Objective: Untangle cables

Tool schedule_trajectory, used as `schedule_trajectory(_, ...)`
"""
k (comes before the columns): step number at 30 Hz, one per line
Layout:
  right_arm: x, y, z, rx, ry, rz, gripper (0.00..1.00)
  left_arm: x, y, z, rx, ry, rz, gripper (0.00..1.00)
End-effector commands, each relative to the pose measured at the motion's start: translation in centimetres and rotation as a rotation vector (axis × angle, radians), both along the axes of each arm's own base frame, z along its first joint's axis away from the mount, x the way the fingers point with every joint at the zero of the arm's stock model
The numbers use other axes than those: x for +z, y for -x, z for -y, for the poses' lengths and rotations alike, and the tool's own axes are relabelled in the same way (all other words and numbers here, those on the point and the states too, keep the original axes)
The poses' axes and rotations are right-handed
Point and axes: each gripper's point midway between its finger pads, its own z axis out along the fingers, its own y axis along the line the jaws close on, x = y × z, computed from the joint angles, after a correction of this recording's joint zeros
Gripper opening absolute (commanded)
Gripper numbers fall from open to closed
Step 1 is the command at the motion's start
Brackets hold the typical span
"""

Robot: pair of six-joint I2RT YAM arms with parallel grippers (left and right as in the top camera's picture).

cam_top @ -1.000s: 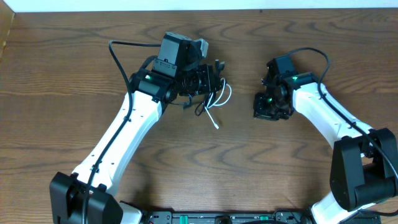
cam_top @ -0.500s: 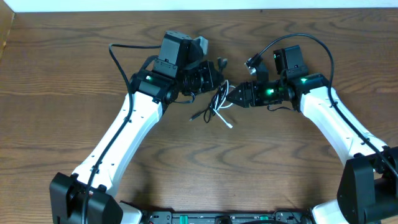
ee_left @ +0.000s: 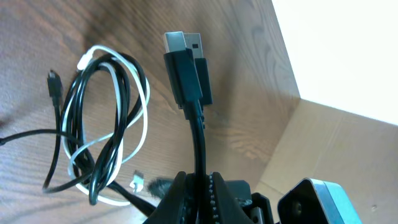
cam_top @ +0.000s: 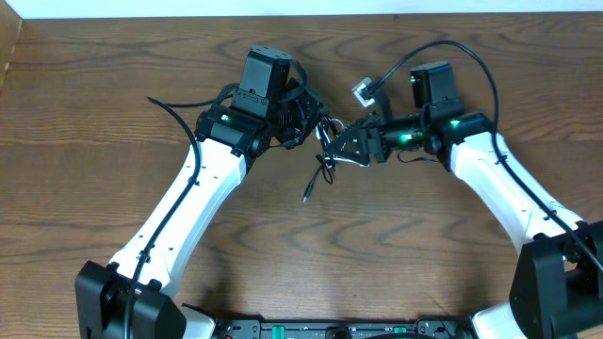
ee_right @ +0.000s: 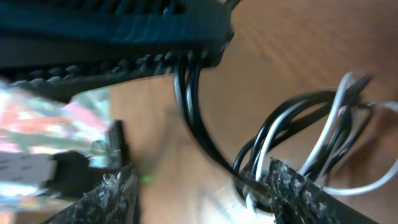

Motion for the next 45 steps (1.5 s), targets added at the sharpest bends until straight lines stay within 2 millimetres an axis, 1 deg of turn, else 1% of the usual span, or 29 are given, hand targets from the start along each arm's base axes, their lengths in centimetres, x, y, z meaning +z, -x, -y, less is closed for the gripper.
schedule_trajectory(1, -1.1, -2.0, 0.2, -0.115, 0.119, 0.053, 0.61, 1.5, 0.4, 0.5, 0.022, 0.072, -0.022, 0.07)
schedule_trajectory(2, -1.3, -2.9, 0.2, -0.160, 0.149, 0.082, 0.60, 1.6, 0.5, 0.7, 0.011, 0.080, -0.027, 0.07)
schedule_trajectory(3, -1.1, -3.3, 0.1, -0.176, 0.152, 0.097, 0.58, 1.6, 0.6, 0.8, 0.002, 0.084, -0.027, 0.07)
schedule_trajectory(4, -0.9, -3.4, 0.0, -0.180, 0.144, 0.104, 0.50, 1.5, 0.7, 0.8, 0.002, 0.083, -0.030, 0.08)
schedule_trajectory(5, -0.6, -3.8, -0.2, -0.195, 0.128, 0.103, 0.25, 1.5, 0.7, 0.8, -0.017, 0.067, -0.016, 0.07)
schedule_trajectory(6, -0.4, -3.9, -0.2, -0.203, 0.121, 0.098, 0.15, 1.4, 0.8, 0.7, -0.038, 0.049, -0.001, 0.08)
schedule_trajectory(8, -0.4, -4.0, -0.2, -0.215, 0.115, 0.082, 0.01, 0.8, 1.1, 0.4, -0.075, 0.001, 0.016, 0.07)
schedule_trajectory(11, -0.5, -4.2, 0.4, -0.262, 0.105, 0.016, 0.01, -0.3, 1.3, -0.7, -0.099, -0.100, 0.034, 0.08)
schedule_trajectory(13, -0.7, -4.6, 1.3, -0.317, 0.103, -0.053, 0.01, -1.6, 1.8, -2.1, -0.106, -0.201, 0.023, 0.08)
schedule_trajectory(14, -0.9, -4.6, 1.7, -0.340, 0.104, -0.083, 0.01, -2.3, 2.2, -2.9, -0.115, -0.258, 0.012, 0.09)
schedule_trajectory(15, -1.1, -4.8, 2.5, -0.380, 0.102, -0.137, 0.01, -3.2, 2.9, -3.8, -0.154, -0.328, 0.000, 0.12)
schedule_trajectory(17, -1.3, -5.1, 3.4, -0.425, 0.096, -0.193, 0.01, -4.0, 3.6, -3.9, -0.233, -0.368, 0.008, 0.13)
schedule_trajectory(18, -1.4, -5.2, 3.7, -0.438, 0.094, -0.211, 0.01, -4.1, 3.8, -3.7, -0.264, -0.371, 0.017, 0.17)
schedule_trajectory(19, -1.4, -5.3, 4.1, -0.457, 0.085, -0.239, 0.01, -4.4, 4.2, -3.4, -0.321, -0.373, 0.031, 0.17)
schedule_trajectory(20, -1.3, -5.3, 4.2, -0.458, 0.070, -0.258, 0.01, -4.6, 4.4, -3.1, -0.368, -0.374, 0.046, 0.22)
schedule_trajectory(21, -1.0, -5.1, 4.2, -0.444, 0.052, -0.269, 0.01, -4.9, 4.7, -2.8, -0.414, -0.367, 0.057, 0.22)
schedule_trajectory(24, -0.7, -4.8, 4.1, -0.423, 0.023, -0.297, 0.01, -5.3, 5.0, -1.5, -0.496, -0.315, 0.071, 0.28)
schedule_trajectory(26, -0.8, -4.6, 4.1, -0.433, 0.021, -0.329, 0.01, -5.5, 4.9, -0.3, -0.539, -0.263, 0.084, 0.32)
schedule_trajectory(30, -1.0, -4.4, 4.2, -0.436, 0.028, -0.351, 0.01, -6.6, 4.1, 1.6, -0.572, -0.173, 0.079, 0.34)
schedule_trajectory(33, -1.2, -4.2, 4.2, -0.437, 0.033, -0.360, 0.01, -8.2, 3.3, 2.5, -0.548, -0.136, 0.037, 0.36)
schedule_trajectory(35, -1.2, -4.2, 4.2, -0.438, 0.036, -0.362, 0.01, -9.2, 2.8, 3.1, -0.535, -0.118, 0.018, 0.40)
schedule_trajectory(40, -1.3, -4.1, 4.3, -0.439, 0.040, -0.364, 0.01, -9.2, 2.4, 6.7, -0.632, 0.029, 0.083, 0.41)
schedule_trajectory(42, -1.4, -4.0, 4.3, -0.437, 0.045, -0.369, 0.01, -9.6, 2.3, 7.5, -0.645, 0.042, 0.094, 0.43)
schedule_trajectory(45, -1.5, -3.9, 4.3, -0.437, 0.047, -0.373, 0.01, -10.4, 2.5, 7.8, -0.649, 0.042, 0.076, 0.44)
